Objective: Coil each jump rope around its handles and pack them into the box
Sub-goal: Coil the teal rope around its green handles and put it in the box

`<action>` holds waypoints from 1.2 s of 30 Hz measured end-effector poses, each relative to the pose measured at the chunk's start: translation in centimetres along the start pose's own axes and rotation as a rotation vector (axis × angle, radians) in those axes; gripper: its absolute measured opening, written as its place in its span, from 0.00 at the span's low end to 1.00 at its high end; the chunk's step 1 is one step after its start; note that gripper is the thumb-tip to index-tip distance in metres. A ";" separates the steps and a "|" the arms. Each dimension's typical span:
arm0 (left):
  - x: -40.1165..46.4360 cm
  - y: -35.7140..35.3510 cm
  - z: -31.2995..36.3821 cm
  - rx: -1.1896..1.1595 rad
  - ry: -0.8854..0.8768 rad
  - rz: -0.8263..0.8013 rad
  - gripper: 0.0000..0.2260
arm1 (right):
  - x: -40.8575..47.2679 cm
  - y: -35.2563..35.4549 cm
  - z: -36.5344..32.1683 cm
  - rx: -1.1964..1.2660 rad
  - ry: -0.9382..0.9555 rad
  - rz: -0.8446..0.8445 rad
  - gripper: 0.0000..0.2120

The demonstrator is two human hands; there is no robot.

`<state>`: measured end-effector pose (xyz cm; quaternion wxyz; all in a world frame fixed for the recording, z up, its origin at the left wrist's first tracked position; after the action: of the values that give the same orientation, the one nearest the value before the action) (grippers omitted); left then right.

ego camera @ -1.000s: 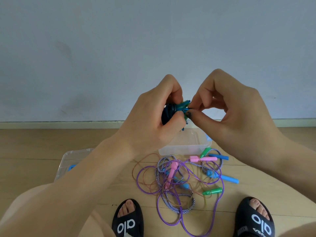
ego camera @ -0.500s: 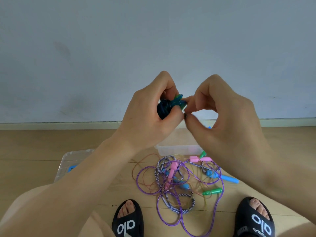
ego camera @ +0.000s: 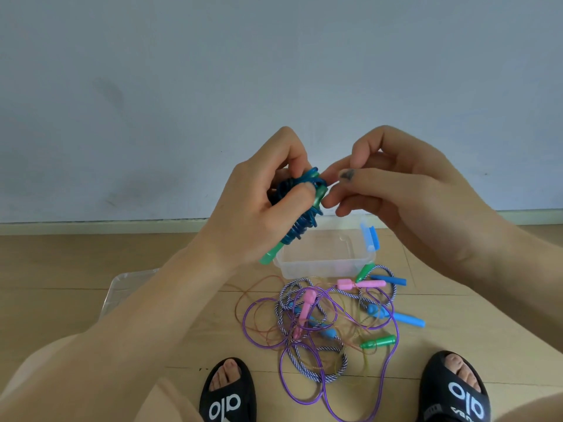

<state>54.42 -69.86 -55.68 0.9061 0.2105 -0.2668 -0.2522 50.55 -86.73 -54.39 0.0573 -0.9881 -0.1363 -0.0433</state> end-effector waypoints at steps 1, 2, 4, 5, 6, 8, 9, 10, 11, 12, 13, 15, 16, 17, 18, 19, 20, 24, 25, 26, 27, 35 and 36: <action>0.0 -0.1 0.0 -0.030 0.007 -0.016 0.06 | 0.0 0.0 0.0 0.008 -0.005 -0.002 0.08; 0.0 -0.2 0.0 -0.068 0.014 -0.033 0.06 | 0.0 0.0 0.1 0.016 -0.015 -0.008 0.08; -0.1 -0.4 0.0 -0.157 0.028 -0.073 0.05 | 0.1 0.0 0.2 0.046 -0.058 -0.029 0.08; -0.1 -0.5 0.0 -0.187 0.038 -0.087 0.05 | 0.2 0.0 0.3 0.077 -0.091 -0.046 0.08; -0.2 -0.6 0.0 -0.206 0.048 -0.096 0.04 | 0.2 0.0 0.4 0.117 -0.131 -0.068 0.08; -0.3 -0.7 0.1 -0.238 0.064 -0.102 0.04 | 0.3 0.1 0.5 0.192 -0.211 -0.117 0.09; -0.3 -0.7 0.1 -0.255 0.068 -0.105 0.04 | 0.3 0.2 0.5 0.220 -0.241 -0.137 0.08; -0.3 -0.8 0.2 -0.271 0.072 -0.108 0.04 | 0.3 0.3 0.5 0.241 -0.261 -0.151 0.08; -0.3 -0.8 0.3 -0.289 0.077 -0.112 0.04 | 0.2 0.3 0.5 0.259 -0.272 -0.162 0.08; -0.3 -0.8 0.3 -0.310 0.084 -0.117 0.04 | 0.2 0.2 0.6 0.276 -0.274 -0.168 0.07; -0.3 -0.8 0.3 -0.337 0.096 -0.121 0.04 | 0.2 0.2 0.6 0.290 -0.271 -0.170 0.07; -0.3 -0.8 0.3 -0.386 0.122 -0.132 0.05 | 0.2 0.2 0.7 0.302 -0.265 -0.161 0.08; -0.3 -0.8 0.2 -0.400 0.134 -0.138 0.05 | 0.2 0.1 0.8 0.296 -0.265 -0.154 0.08; -0.4 -0.8 0.1 -0.407 0.144 -0.145 0.05 | 0.2 0.2 0.8 0.283 -0.269 -0.144 0.08; -0.4 -0.9 0.1 -0.409 0.150 -0.149 0.05 | 0.2 0.2 0.9 0.266 -0.274 -0.132 0.08; -0.4 -0.9 0.0 -0.411 0.155 -0.153 0.05 | 0.2 0.2 0.9 0.250 -0.277 -0.122 0.08; -0.5 -1.0 0.0 -0.416 0.158 -0.157 0.05 | 0.2 0.1 0.9 0.234 -0.275 -0.111 0.08; -0.4 -1.3 0.0 -0.462 0.166 -0.153 0.05 | 0.4 -0.3 0.9 0.196 -0.202 -0.051 0.12; -0.4 -1.3 0.0 -0.485 0.170 -0.158 0.05 | 0.4 -0.4 0.9 0.195 -0.175 -0.034 0.13; -0.3 -1.4 0.0 -0.512 0.176 -0.161 0.05 | 0.5 -0.5 0.9 0.193 -0.149 -0.017 0.14; -0.2 -1.4 0.0 -0.536 0.187 -0.160 0.06 | 0.5 -0.5 0.8 0.190 -0.128 -0.002 0.14; -0.4 -1.5 -0.3 -0.587 0.245 -0.167 0.06 | 0.5 -0.1 0.5 0.091 -0.107 -0.025 0.16; -0.4 -1.5 -0.3 -0.588 0.253 -0.169 0.06 | 0.5 0.0 0.4 0.075 -0.104 -0.028 0.16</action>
<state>53.80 -70.69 -56.86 0.9299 -0.0089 -0.0495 -0.3643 51.02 -86.52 -54.78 0.0867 -0.9841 -0.1542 0.0125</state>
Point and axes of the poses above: each hand's wrist, its own x-axis towards the middle knuckle, its own y-axis out of the back of the hand, z = x × y, the point moved 2 cm from there along x, towards the middle knuckle, and after that the axes turned 10 degrees about -z, right-handed, at the moved point
